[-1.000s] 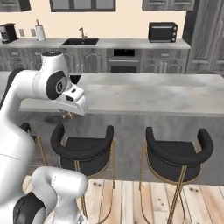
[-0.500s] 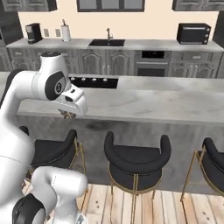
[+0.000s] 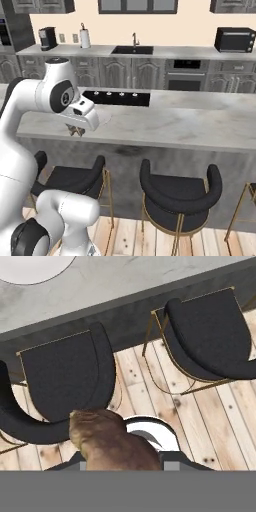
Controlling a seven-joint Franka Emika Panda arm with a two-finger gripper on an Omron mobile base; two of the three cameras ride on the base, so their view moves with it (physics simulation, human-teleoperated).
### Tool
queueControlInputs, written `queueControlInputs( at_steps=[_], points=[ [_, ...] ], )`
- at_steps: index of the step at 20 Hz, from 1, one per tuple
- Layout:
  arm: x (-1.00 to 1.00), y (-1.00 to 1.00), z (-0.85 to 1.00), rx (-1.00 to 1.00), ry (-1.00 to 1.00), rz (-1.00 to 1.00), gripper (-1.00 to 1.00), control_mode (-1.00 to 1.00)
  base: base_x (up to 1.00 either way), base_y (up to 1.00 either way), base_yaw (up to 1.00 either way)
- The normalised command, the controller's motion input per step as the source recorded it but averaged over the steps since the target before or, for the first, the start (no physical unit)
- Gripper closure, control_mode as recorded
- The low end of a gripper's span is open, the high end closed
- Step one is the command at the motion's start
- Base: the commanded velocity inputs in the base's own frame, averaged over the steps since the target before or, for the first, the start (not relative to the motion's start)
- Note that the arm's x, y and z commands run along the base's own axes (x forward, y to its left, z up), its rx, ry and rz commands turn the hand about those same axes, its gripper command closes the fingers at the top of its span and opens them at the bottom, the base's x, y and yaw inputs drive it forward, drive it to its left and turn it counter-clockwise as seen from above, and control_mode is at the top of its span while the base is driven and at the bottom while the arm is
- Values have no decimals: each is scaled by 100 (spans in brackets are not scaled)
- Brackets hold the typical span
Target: Pick mushroom from the fridge and place it on the plate on the counter.
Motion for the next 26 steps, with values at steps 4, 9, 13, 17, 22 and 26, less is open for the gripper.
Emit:
queueControlInputs(
  at_steps=[4, 9, 13, 17, 22, 26],
  points=[
    [0, 0, 0, 0, 0, 0, 100, 100, 30, 64, 3],
    [0, 0, 0, 0, 0, 0, 100, 100, 37, 72, 4],
    [29, 3, 0, 0, 0, 5, 100, -100, 10, 11, 1],
    [79, 0, 0, 0, 1, 13, 100, -100, 0, 0, 0],
    [96, -1, 2, 0, 11, 8, 100, -100, 0, 0, 0],
    [100, 0, 0, -2, 11, 0, 100, -100, 0, 0, 0]
  ],
)
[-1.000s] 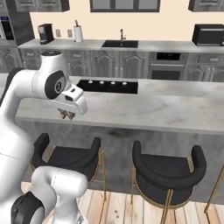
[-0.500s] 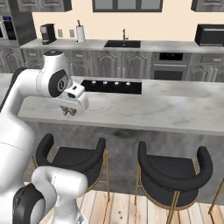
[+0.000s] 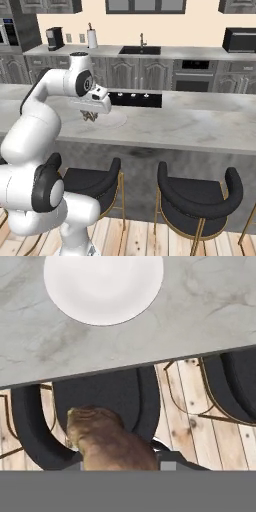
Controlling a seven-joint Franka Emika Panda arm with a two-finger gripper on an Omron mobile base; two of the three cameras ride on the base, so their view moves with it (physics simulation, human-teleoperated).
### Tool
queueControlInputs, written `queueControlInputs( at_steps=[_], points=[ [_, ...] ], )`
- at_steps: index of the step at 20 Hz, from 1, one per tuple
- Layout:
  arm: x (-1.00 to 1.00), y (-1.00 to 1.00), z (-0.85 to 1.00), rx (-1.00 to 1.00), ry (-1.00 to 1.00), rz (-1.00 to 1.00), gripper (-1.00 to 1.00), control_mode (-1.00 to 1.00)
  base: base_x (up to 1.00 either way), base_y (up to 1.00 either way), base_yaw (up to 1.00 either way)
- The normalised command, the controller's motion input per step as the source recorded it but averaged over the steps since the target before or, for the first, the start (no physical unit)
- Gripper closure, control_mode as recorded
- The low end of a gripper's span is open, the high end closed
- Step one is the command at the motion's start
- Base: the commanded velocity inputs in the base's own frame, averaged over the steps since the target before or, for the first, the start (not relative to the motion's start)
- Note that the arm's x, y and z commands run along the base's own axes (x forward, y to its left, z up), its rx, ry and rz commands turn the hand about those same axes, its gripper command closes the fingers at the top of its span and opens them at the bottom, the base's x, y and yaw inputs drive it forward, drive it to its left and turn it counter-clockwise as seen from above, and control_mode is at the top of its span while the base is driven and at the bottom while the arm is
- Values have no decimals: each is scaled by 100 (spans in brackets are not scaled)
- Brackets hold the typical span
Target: Pick mushroom from the fridge and place it on the plate on the counter.
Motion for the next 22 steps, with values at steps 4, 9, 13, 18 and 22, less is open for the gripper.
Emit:
queueControlInputs(
  at_steps=[4, 9, 13, 18, 22],
  points=[
    [100, 12, -14, -8, 0, 0, 100, -100, 0, 0, 0],
    [100, 5, -24, -2, 0, 0, 100, -100, 0, 0, 0],
    [97, -4, -31, 13, 1, 0, 100, -100, 0, 0, 0],
    [60, 0, -44, 2, 0, 0, 100, -100, 0, 0, 0],
    [45, 0, -33, -7, 0, 1, 100, -100, 0, 0, 0]
  ],
)
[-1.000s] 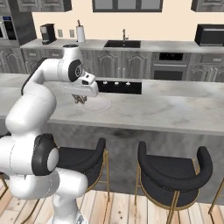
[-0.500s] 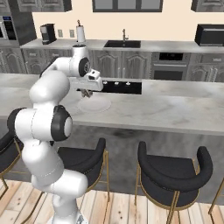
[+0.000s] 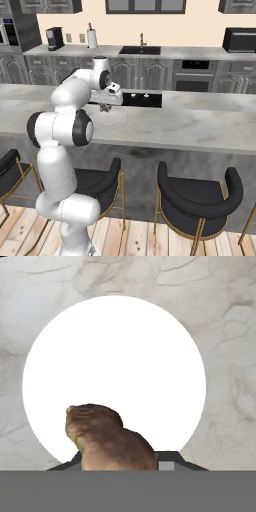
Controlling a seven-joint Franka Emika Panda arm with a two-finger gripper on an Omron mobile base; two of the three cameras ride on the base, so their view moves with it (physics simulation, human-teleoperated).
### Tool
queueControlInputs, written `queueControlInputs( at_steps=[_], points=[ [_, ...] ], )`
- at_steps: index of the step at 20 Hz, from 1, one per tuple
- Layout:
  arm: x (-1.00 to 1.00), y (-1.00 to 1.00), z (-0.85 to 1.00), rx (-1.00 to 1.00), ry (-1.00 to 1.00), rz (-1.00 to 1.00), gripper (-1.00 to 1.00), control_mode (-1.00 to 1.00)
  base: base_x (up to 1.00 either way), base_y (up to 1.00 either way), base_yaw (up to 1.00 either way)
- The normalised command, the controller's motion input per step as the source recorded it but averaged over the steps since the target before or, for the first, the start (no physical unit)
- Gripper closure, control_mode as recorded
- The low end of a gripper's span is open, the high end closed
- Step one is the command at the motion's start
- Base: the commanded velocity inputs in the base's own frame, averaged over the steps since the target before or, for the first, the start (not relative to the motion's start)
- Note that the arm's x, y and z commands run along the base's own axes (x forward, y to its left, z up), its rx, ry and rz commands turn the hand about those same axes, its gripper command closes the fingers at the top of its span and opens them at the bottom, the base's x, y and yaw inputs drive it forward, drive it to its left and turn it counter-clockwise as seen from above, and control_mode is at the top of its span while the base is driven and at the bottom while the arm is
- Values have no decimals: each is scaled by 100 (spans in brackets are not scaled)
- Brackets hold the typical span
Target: Pick mushroom from the fridge and place it on the plate on the counter.
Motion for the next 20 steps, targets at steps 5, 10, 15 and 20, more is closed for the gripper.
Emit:
queueControlInputs(
  at_steps=[5, 10, 15, 20],
  points=[
    [11, 0, -39, 1, 0, 0, 100, -100, 0, 0, 0],
    [0, 0, -62, 1, 1, 0, 100, -100, 0, 0, 0],
    [2, 0, -34, -2, 0, 0, 100, -100, 0, 0, 0],
    [3, 0, 0, 0, 0, 0, -100, -100, 0, 0, 0]
  ],
)
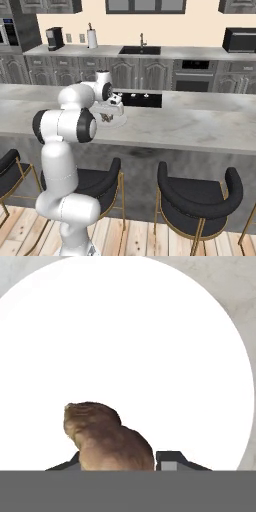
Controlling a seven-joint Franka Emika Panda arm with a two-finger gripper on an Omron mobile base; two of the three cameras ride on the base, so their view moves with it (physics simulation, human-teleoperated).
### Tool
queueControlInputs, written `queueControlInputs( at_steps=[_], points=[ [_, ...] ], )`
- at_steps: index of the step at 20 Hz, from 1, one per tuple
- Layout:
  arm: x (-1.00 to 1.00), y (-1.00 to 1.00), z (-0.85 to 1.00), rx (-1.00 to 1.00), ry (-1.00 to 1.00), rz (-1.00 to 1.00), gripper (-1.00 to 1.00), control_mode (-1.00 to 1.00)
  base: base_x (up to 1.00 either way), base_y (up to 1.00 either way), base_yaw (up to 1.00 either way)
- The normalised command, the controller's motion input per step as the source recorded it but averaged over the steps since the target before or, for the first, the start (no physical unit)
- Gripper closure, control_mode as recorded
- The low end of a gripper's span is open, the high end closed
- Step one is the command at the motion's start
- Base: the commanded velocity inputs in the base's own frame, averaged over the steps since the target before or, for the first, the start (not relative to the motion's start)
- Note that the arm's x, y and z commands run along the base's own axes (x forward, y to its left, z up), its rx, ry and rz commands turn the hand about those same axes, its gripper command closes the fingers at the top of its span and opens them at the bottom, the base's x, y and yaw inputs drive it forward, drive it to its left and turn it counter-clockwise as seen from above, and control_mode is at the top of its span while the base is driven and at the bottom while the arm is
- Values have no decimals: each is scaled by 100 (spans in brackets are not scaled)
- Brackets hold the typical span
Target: Pick mushroom from the fridge and place it on the plate on the counter.
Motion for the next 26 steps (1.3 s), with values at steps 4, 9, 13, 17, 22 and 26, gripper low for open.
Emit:
queueControlInputs(
  at_steps=[4, 9, 13, 17, 22, 26],
  points=[
    [2, 0, 0, 0, 3, 0, -100, -100, 0, 0, 0],
    [0, 6, 37, 1, 0, 0, -100, -100, 0, 0, 0],
    [0, 0, 60, 12, -3, -2, -100, -100, 0, 0, 0],
    [-18, 0, 41, 4, 1, -4, -100, -100, 0, 0, 0],
    [-96, 0, 39, -1, 0, -2, -100, -100, 0, 0, 0],
    [-100, 0, 34, -5, -1, -1, -100, -100, 0, 0, 0]
  ],
)
